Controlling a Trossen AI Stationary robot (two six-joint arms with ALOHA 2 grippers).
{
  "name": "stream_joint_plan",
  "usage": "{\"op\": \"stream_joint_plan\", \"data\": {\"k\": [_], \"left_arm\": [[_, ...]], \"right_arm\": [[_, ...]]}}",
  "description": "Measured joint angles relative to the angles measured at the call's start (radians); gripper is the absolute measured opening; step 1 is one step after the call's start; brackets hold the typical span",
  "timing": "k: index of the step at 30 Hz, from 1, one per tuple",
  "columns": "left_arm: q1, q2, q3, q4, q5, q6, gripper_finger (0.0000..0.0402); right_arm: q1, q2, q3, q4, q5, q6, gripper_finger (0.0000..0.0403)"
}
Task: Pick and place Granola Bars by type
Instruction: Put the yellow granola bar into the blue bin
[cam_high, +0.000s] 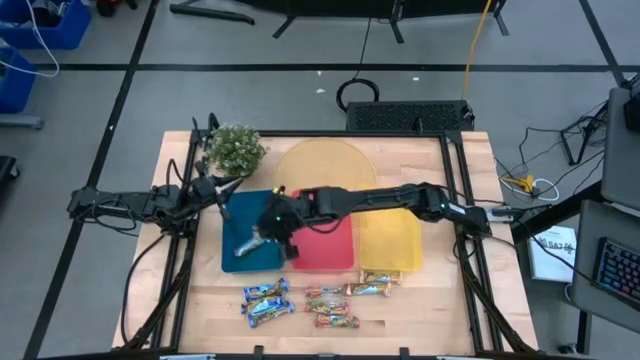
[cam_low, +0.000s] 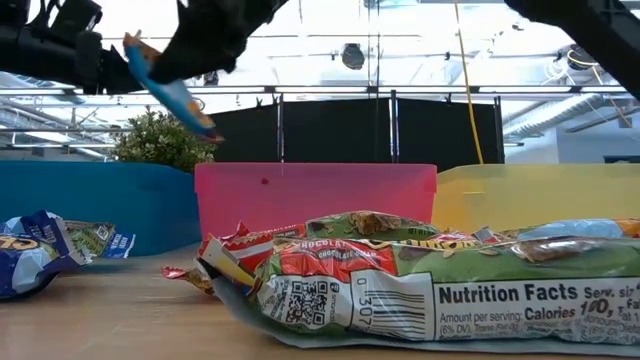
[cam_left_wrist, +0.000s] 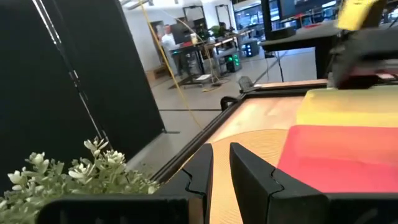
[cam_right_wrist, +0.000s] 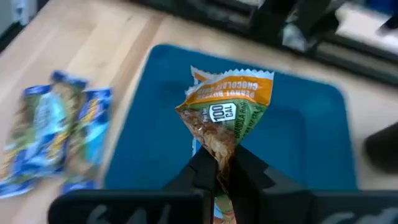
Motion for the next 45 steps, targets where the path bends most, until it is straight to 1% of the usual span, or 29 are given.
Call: {"op": "stream_joint_plan", "data": {"k": [2, 9, 12, 14, 22, 24, 26, 28, 31, 35, 39, 45], "left_arm": [[0.000, 0.000, 0.000, 0.001, 0.000, 0.014, 0.0063], [0.000, 0.000, 0.000, 0.032, 0.002, 0.024, 0.0063], [0.001, 0.000, 0.000, 0.048, 0.002, 0.028, 0.0063], [0.001, 0.000, 0.000, 0.050, 0.006, 0.031, 0.0063], [0.001, 0.000, 0.000, 0.039, 0.010, 0.044, 0.0063], [0.001, 0.000, 0.000, 0.034, 0.010, 0.046, 0.0063], [0.001, 0.000, 0.000, 0.028, 0.009, 0.048, 0.0063], [0.001, 0.000, 0.000, 0.028, 0.010, 0.048, 0.0063], [0.001, 0.000, 0.000, 0.028, 0.010, 0.048, 0.0063], [0.001, 0.000, 0.000, 0.024, 0.010, 0.047, 0.0063], [0.001, 0.000, 0.000, 0.019, 0.010, 0.036, 0.0063], [0.001, 0.000, 0.000, 0.013, 0.009, 0.022, 0.0063]], "right_arm": [[-0.009, 0.012, 0.000, 0.041, -0.001, -0.025, 0.0017], [-0.047, 0.066, 0.000, 0.100, -0.006, -0.060, 0.0016], [-0.064, 0.099, -0.001, 0.152, -0.061, -0.063, 0.0016], [-0.068, 0.117, -0.001, 0.195, -0.079, -0.065, 0.0016], [-0.113, 0.146, -0.001, 0.211, -0.101, -0.071, 0.0018], [-0.115, 0.160, -0.001, 0.258, -0.108, -0.073, 0.0021], [-0.116, 0.162, -0.001, 0.255, -0.113, -0.076, 0.0023], [-0.116, 0.185, 0.001, 0.296, -0.138, -0.079, 0.0024], [-0.119, 0.204, -0.001, 0.295, -0.162, -0.068, 0.0022], [-0.124, 0.212, -0.001, 0.301, -0.160, -0.065, 0.0022], [-0.126, 0.209, -0.001, 0.314, -0.159, -0.038, 0.0038], [-0.125, 0.209, -0.001, 0.313, -0.158, -0.031, 0.0092]]}}
